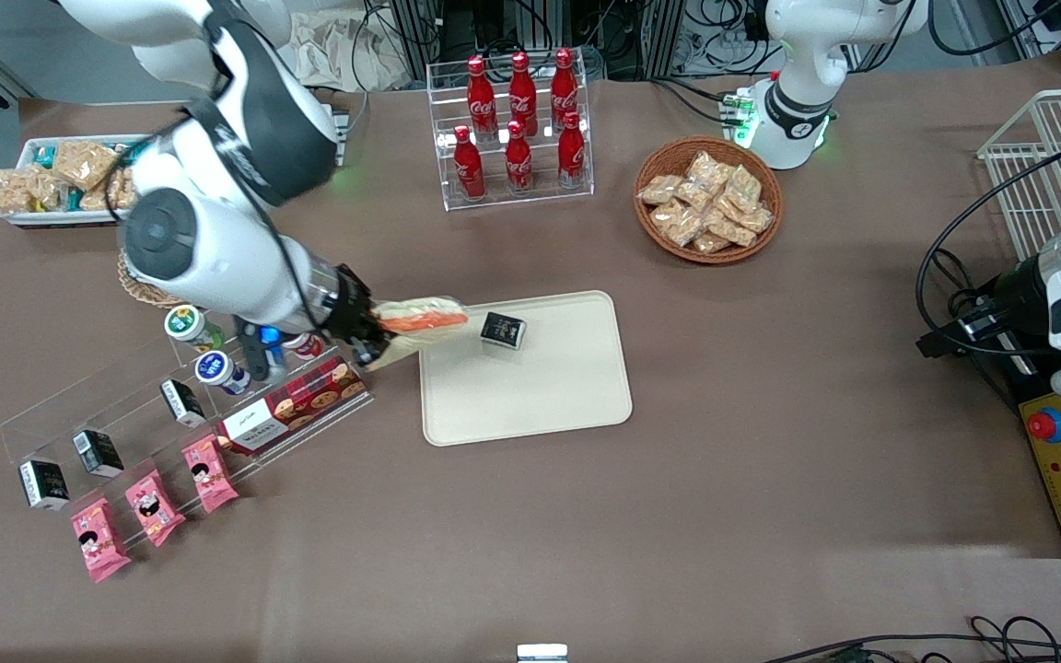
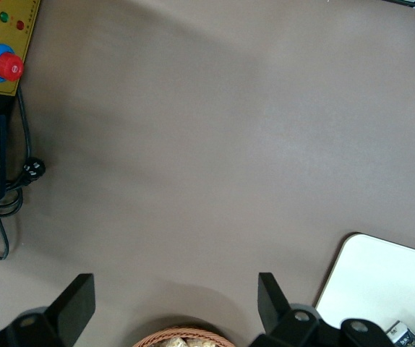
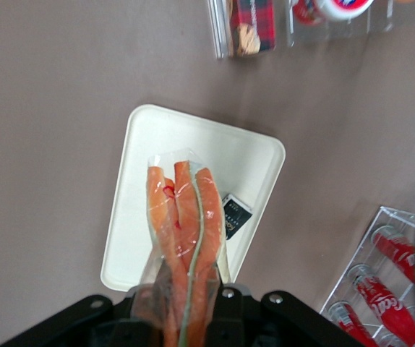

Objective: Place sandwich on tray
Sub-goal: 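Carry the sandwich over the beige tray beside the black packet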

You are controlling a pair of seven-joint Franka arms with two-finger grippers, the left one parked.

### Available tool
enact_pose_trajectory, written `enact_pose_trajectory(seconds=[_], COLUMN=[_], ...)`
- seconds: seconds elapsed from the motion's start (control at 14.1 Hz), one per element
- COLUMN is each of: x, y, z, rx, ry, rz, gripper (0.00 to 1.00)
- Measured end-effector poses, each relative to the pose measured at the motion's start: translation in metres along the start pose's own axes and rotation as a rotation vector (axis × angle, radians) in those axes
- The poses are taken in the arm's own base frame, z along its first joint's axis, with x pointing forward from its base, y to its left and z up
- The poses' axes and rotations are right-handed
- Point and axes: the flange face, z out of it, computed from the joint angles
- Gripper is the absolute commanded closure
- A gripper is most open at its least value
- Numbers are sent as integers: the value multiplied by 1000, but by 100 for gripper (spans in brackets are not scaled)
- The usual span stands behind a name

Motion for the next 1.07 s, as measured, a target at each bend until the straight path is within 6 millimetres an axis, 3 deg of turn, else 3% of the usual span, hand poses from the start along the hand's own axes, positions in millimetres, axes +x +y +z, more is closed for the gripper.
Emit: enact_pose_trajectory(seconds=[0.36,0.78,1.07], x=[-12,-59,-77], y=[-18,-33,-39], z=[58,150,188], rx=[-50,-56,-30], ry=[-70,-54,-46], rz=[22,23,62], gripper=[100,100,100])
